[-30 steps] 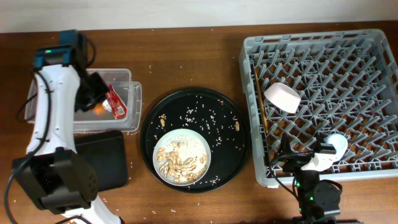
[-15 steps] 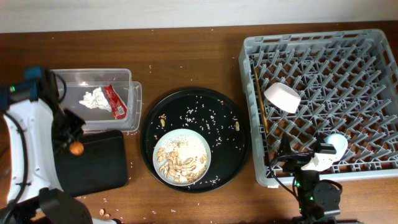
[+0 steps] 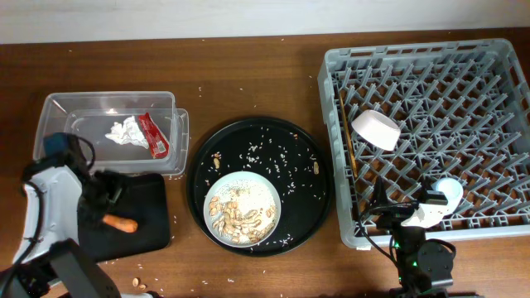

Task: Sort waste into correct bins and load items into the dishwasher rack
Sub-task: 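Grasp the carrot with the left gripper and place it on the black tray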

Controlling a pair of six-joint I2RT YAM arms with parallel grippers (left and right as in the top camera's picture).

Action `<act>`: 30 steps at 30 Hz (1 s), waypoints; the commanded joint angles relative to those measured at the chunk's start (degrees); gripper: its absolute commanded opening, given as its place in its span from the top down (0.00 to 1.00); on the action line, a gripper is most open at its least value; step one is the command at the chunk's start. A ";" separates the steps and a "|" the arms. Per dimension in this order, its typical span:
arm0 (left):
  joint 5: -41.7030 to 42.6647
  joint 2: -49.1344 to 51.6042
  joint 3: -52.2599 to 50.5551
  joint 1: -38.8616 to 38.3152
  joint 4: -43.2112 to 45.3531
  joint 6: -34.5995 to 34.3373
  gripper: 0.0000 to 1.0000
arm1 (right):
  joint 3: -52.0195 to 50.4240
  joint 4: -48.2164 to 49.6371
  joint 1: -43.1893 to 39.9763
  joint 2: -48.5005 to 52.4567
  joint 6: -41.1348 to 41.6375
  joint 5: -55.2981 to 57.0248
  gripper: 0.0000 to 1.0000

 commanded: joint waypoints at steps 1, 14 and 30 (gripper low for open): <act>6.71 -4.68 7.50 -3.74 -1.68 4.87 0.08 | -0.52 -0.04 -0.33 -0.44 -0.17 0.48 0.02; -1.64 3.48 11.78 -54.90 14.08 32.11 0.28 | -0.52 -0.04 -0.33 -0.44 -0.17 0.48 0.02; -2.93 17.86 12.07 -68.08 12.48 33.81 0.60 | -0.52 -0.04 -0.33 -0.44 -0.17 0.48 0.02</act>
